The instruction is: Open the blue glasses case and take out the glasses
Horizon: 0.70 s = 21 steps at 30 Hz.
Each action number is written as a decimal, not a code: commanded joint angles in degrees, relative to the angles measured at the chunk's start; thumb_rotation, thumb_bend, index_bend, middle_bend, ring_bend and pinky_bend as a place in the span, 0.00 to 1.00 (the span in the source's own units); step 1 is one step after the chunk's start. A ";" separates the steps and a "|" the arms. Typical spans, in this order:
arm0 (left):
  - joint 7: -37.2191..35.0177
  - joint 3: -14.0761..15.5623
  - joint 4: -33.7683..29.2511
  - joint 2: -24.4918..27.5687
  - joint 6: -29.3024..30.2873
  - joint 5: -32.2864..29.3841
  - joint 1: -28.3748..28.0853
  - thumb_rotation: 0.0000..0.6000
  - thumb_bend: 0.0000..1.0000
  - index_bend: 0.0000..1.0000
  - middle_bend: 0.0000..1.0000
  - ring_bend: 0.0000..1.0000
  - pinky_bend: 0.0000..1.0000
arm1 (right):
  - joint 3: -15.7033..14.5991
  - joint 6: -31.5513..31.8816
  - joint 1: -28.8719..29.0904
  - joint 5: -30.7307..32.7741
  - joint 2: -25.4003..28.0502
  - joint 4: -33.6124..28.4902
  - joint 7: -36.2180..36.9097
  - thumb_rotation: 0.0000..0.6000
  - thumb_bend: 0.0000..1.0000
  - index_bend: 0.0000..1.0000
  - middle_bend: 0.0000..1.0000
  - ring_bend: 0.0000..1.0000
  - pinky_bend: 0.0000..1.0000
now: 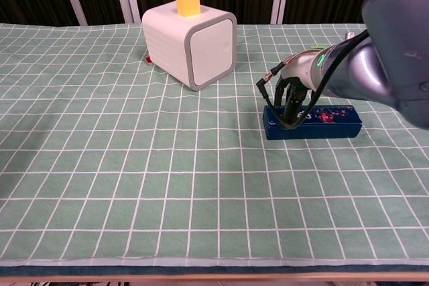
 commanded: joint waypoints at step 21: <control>0.07 0.00 -0.15 0.07 -0.08 -0.19 0.00 1.00 0.36 0.10 0.00 0.00 0.00 | 0.54 -0.78 0.34 1.06 0.35 -0.36 -1.87 1.00 0.53 0.43 0.37 0.10 0.18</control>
